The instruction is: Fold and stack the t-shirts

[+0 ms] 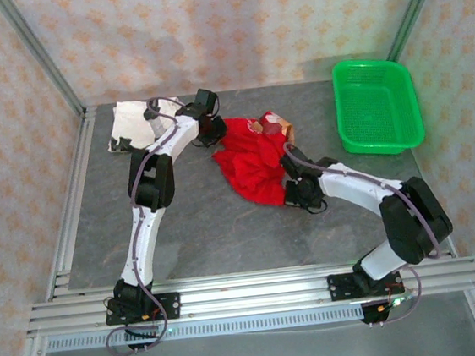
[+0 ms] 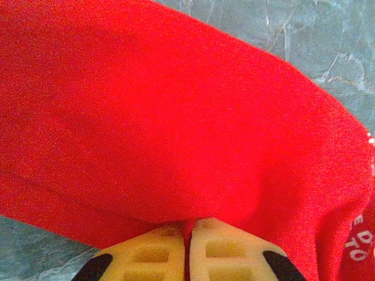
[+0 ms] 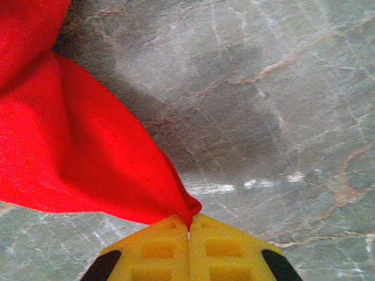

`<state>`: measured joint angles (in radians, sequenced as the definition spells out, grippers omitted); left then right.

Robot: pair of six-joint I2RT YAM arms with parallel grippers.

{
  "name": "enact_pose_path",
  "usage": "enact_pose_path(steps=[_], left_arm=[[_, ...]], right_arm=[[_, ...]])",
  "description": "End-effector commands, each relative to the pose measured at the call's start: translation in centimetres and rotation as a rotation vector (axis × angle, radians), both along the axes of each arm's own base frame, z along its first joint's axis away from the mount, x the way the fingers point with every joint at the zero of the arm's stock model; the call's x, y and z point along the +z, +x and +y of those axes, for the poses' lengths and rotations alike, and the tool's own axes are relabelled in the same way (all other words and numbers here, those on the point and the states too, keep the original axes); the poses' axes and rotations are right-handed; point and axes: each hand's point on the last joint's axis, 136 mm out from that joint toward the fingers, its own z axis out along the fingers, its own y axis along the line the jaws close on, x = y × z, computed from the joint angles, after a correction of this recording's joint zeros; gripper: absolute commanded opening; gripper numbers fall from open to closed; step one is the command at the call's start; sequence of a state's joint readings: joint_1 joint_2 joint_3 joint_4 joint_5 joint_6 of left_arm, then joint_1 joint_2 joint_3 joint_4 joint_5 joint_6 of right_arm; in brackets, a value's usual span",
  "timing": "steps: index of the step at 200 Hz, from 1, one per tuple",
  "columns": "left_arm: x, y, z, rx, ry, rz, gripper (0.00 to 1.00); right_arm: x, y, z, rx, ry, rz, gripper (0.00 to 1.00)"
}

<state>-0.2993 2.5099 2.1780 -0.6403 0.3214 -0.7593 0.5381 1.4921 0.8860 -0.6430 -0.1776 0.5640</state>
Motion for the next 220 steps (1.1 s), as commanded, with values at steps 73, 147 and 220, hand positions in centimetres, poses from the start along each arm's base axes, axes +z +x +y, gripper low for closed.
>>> enact_pose_path(steps=[73,147,220], left_arm=[[18.6,2.8,4.4,0.081,-0.119,-0.364,0.00],[32.4,0.6,10.9,0.102,-0.196,-0.593,0.00],[44.6,-5.2,19.7,0.219,-0.180,-0.825,0.00]], right_arm=[[4.6,2.8,-4.8,-0.124,-0.100,-0.180,0.00],[16.5,10.1,-9.0,-0.215,-0.109,-0.478,0.00],[31.4,14.2,-11.1,-0.238,0.091,-0.789,0.00]])
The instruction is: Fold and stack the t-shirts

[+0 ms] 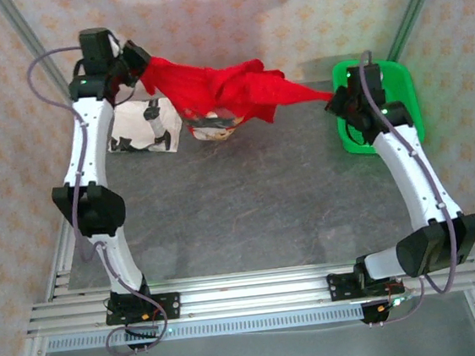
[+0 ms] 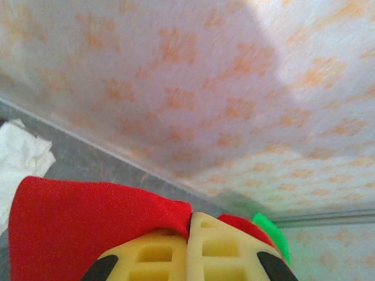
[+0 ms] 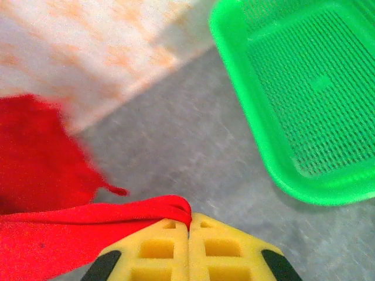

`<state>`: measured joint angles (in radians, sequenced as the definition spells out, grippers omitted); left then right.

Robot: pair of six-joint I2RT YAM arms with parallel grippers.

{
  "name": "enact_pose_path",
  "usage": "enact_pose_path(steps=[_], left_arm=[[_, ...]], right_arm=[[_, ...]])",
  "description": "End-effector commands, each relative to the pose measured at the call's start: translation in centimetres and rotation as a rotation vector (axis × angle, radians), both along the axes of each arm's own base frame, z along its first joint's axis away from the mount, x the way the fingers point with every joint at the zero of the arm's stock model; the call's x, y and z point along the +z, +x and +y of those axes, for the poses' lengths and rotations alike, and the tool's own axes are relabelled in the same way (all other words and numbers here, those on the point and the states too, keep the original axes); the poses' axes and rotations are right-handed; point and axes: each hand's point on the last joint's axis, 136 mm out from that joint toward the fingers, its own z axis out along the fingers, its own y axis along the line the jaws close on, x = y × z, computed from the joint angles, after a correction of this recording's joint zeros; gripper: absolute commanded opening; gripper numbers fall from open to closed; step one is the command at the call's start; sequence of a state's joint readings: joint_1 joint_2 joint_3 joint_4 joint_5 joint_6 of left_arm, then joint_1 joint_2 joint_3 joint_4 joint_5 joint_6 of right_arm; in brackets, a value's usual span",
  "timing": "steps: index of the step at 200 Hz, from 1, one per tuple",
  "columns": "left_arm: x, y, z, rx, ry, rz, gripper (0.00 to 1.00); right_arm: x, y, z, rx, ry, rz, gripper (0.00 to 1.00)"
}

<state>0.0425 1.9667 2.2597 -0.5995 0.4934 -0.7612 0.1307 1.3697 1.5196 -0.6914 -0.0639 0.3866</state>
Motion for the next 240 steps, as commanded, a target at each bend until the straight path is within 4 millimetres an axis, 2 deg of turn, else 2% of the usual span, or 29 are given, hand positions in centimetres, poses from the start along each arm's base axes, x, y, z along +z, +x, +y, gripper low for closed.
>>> enact_pose_path(steps=[1,29,41,63,73,92,102,130,145,186,189,200,217,240], left_arm=[[8.7,-4.3,2.7,0.050,0.027,-0.177,0.00],[11.4,-7.9,5.6,0.124,0.088,-0.213,0.00],[12.5,-9.8,6.7,0.164,0.142,-0.227,0.00],[15.0,-12.9,7.8,0.218,0.218,-0.277,0.01],[16.1,-13.7,7.7,0.218,0.227,-0.310,0.01],[17.4,-14.2,7.5,0.210,0.209,-0.351,0.02],[17.7,-14.2,7.5,0.211,0.206,-0.358,0.02],[19.5,-14.9,7.4,0.216,0.207,-0.407,0.02],[20.9,-15.7,7.3,0.223,0.215,-0.446,0.02],[25.9,-19.9,6.3,0.224,0.255,-0.597,0.03],[26.3,-20.2,6.2,0.224,0.258,-0.609,0.03],[27.5,-21.5,5.9,0.222,0.272,-0.649,0.03],[28.8,-22.8,5.3,0.203,0.273,-0.698,0.03],[29.1,-23.3,4.5,0.163,0.255,-0.719,0.03]], right_arm=[[3.9,-0.4,0.7,0.076,0.015,-0.077,0.00],[9.4,-2.1,2.1,0.179,0.135,-0.232,0.00],[11.0,-3.1,2.9,0.232,0.182,-0.266,0.00],[13.6,-5.4,5.7,0.387,0.283,-0.325,0.00],[14.7,-6.4,6.5,0.435,0.322,-0.360,0.00],[15.2,-6.5,5.7,0.385,0.305,-0.369,0.00],[16.1,-6.8,6.0,0.408,0.310,-0.387,0.00],[20.1,-8.0,8.3,0.557,0.412,-0.506,0.00],[21.7,-8.6,8.7,0.595,0.431,-0.552,0.00],[26.3,-11.3,10.0,0.718,0.489,-0.669,0.00],[27.3,-12.7,9.9,0.728,0.483,-0.703,0.00],[28.5,-13.7,9.8,0.733,0.480,-0.740,0.00],[29.4,-14.4,9.6,0.725,0.470,-0.765,0.00],[29.8,-14.6,9.3,0.706,0.451,-0.769,0.00]])
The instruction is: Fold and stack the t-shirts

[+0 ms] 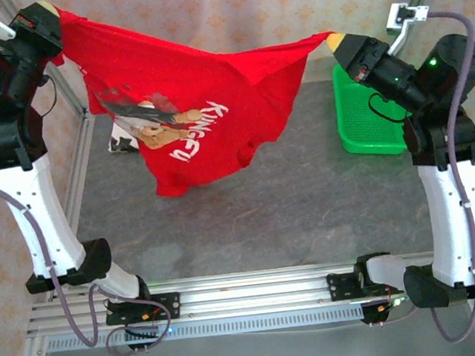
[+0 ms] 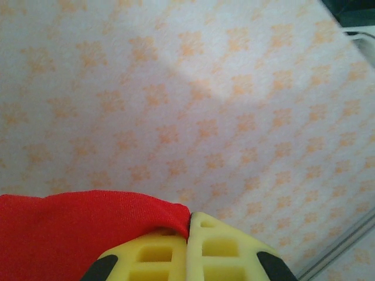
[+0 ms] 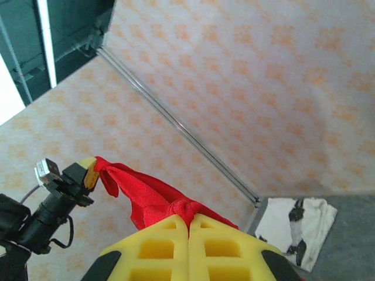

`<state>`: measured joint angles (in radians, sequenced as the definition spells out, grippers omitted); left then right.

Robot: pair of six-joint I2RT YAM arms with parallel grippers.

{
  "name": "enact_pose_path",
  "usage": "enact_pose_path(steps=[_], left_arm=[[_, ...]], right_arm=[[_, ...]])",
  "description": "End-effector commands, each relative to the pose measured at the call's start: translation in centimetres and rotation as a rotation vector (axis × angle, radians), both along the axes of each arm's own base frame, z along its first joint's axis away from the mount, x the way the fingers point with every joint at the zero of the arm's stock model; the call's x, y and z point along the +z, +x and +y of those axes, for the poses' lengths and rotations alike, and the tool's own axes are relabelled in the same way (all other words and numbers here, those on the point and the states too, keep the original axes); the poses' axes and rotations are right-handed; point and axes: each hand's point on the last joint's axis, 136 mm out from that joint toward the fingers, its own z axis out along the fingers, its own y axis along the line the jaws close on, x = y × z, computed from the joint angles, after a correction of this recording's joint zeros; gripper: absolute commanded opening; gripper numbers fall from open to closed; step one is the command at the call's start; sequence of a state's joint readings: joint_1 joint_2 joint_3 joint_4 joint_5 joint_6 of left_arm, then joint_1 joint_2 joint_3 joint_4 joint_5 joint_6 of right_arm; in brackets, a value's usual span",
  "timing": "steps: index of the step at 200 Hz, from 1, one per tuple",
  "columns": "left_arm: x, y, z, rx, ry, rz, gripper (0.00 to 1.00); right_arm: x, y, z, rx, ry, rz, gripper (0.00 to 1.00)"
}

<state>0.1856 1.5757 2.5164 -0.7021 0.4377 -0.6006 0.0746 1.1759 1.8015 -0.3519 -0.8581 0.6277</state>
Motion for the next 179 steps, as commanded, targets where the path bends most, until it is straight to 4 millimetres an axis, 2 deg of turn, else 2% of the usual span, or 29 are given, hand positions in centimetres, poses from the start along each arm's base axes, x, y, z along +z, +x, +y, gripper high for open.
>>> enact_pose_path(steps=[1,33,52,56,84,104,127,153,167,179], left_arm=[[3.8,-3.0,-0.7,-0.018,0.044,-0.145,0.03],[4.8,-4.8,-1.2,-0.028,0.040,-0.180,0.03],[6.0,-6.2,-2.0,-0.057,0.040,-0.223,0.03],[6.2,-6.5,-2.1,-0.064,0.042,-0.232,0.04],[6.7,-7.7,-3.5,-0.102,0.068,-0.254,0.04],[5.5,-6.9,-3.8,-0.108,0.065,-0.214,0.04],[4.1,-5.6,-3.6,-0.094,0.058,-0.167,0.04],[3.3,-4.7,-4.7,-0.102,0.118,-0.154,0.04],[1.2,-3.3,-4.4,-0.052,0.161,-0.079,0.04],[-0.3,-2.6,-4.1,-0.039,0.161,-0.033,0.03]], right_arm=[[3.5,-2.7,-0.4,-0.007,0.010,-0.119,0.00],[5.0,-2.5,-1.9,-0.053,0.034,-0.141,0.00],[7.3,-3.8,-2.5,-0.038,0.080,-0.193,0.00],[7.3,-2.9,-2.7,-0.036,0.089,-0.185,0.00],[8.8,-3.2,-3.6,-0.046,0.103,-0.206,0.00],[8.6,-2.2,-4.3,-0.074,0.099,-0.175,0.00],[8.5,-0.4,-6.1,-0.132,0.127,-0.157,0.00],[10.6,0.5,-7.6,-0.122,0.213,-0.219,0.00],[10.4,1.4,-7.9,-0.134,0.207,-0.199,0.00],[10.7,1.4,-7.9,-0.124,0.214,-0.212,0.00]])
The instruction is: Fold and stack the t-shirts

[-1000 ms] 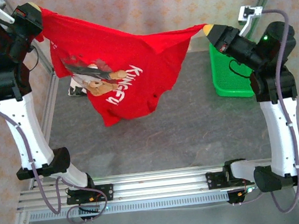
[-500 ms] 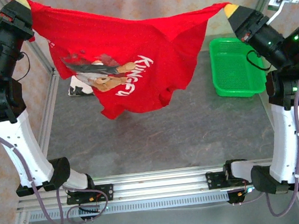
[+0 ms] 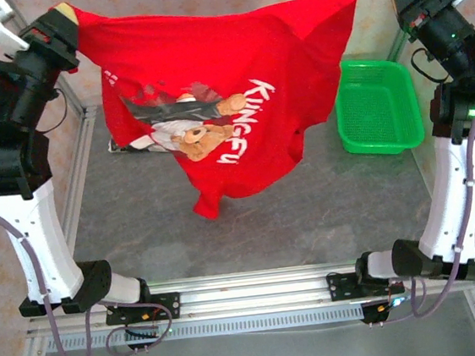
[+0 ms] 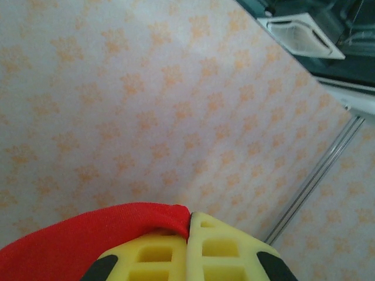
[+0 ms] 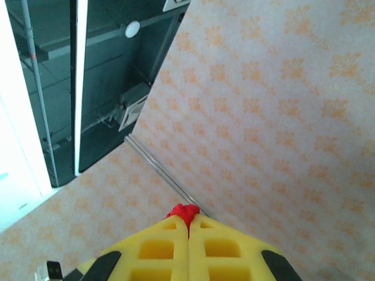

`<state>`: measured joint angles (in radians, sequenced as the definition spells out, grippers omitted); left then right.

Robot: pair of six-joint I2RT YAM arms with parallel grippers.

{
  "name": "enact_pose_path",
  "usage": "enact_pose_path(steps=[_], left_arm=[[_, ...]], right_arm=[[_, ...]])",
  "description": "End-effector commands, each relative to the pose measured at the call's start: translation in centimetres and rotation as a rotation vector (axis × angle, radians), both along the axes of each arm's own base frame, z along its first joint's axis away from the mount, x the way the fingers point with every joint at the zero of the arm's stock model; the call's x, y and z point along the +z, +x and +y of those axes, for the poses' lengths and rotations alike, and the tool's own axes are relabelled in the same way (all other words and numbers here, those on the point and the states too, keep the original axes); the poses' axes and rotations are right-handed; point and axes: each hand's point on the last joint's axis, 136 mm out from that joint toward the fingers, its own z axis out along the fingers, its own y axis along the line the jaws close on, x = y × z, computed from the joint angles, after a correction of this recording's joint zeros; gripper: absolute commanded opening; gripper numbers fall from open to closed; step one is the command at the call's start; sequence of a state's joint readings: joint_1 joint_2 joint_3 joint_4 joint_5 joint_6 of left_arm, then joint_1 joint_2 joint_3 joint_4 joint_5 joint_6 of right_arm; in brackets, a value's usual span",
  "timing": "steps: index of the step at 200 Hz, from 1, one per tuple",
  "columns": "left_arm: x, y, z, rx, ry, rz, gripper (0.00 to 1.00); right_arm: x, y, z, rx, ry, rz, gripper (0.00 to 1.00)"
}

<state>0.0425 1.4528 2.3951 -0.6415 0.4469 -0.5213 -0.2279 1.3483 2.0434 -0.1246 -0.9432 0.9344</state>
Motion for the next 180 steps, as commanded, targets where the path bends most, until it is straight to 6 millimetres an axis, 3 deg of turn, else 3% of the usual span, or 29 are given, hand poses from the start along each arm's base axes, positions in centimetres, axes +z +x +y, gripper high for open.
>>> enact_pose_path(steps=[1,45,122,147,180], left_arm=[[-1.6,1.0,1.3,0.101,0.073,0.031,0.03],[-2.8,-0.6,-0.5,0.049,0.118,0.040,0.03],[-1.1,-5.1,-1.9,-0.011,0.125,-0.044,0.03],[-0.8,-5.6,-1.9,-0.012,0.120,-0.055,0.03],[-0.7,-5.2,-1.7,0.004,0.112,-0.051,0.03]], right_arm=[[3.0,-1.6,0.0,0.016,0.022,-0.113,0.00],[4.7,-4.7,1.2,0.053,-0.005,-0.174,0.00],[6.4,-9.1,2.0,0.017,-0.031,-0.222,0.00],[6.6,-9.1,1.9,-0.005,-0.043,-0.212,0.00],[7.2,-7.4,1.3,-0.012,-0.030,-0.202,0.00]])
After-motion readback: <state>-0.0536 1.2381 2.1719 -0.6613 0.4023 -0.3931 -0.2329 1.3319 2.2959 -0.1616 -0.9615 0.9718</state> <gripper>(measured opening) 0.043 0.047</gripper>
